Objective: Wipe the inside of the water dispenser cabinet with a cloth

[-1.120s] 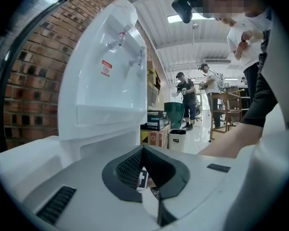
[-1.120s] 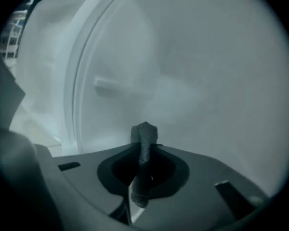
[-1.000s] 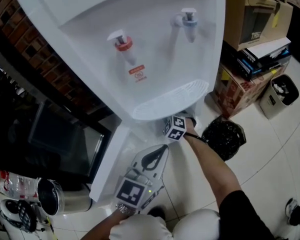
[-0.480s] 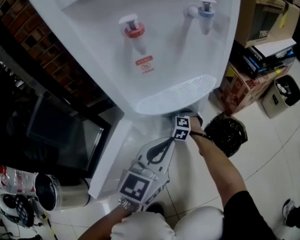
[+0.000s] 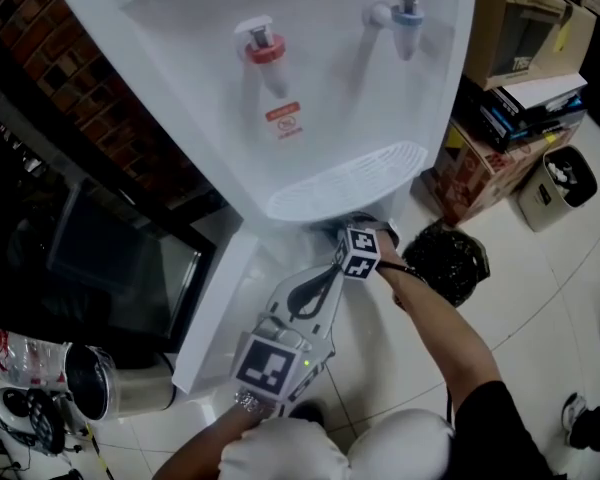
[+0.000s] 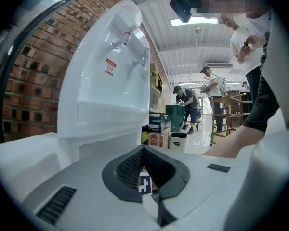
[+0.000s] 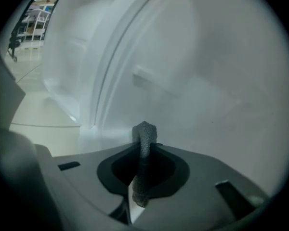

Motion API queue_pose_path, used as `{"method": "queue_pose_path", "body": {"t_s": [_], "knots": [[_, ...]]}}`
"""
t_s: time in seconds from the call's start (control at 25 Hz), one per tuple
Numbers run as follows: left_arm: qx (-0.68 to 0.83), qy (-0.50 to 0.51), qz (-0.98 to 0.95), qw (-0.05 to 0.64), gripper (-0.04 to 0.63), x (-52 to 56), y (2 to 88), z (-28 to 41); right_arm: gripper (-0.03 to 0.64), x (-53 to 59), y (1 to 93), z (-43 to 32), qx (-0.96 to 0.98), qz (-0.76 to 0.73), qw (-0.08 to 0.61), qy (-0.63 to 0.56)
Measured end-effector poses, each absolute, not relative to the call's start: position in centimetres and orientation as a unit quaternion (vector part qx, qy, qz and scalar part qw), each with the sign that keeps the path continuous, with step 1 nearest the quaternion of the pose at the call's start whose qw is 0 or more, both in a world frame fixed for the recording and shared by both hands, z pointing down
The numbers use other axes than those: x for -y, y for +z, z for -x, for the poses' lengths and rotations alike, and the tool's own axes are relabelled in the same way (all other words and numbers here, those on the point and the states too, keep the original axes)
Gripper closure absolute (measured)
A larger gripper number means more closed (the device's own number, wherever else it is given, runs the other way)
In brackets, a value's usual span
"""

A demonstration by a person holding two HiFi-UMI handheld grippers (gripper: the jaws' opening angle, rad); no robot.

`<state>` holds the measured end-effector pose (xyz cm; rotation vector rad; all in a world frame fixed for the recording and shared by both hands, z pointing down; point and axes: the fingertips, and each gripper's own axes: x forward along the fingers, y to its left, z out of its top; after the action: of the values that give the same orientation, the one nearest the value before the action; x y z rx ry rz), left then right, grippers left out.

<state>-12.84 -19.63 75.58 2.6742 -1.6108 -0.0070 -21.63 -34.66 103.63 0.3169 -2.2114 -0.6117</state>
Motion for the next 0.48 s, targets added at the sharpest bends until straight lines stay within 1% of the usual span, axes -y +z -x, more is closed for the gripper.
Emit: {"method": "queue_pose_path", "body": {"t_s": [0.2, 0.48], "knots": [[0.524, 0.002, -0.852, 0.017, 0.594, 19.7, 76.0, 13.4, 0.584, 38.0, 103.8, 22.2, 0.881, -0.172, 0.392, -0.202], [0.536, 0.002, -0.844, 0.02, 0.594, 19.9, 75.9, 14.1, 0.584, 38.2, 105.1, 20.7, 0.87, -0.171, 0.422, -0.192]]}}
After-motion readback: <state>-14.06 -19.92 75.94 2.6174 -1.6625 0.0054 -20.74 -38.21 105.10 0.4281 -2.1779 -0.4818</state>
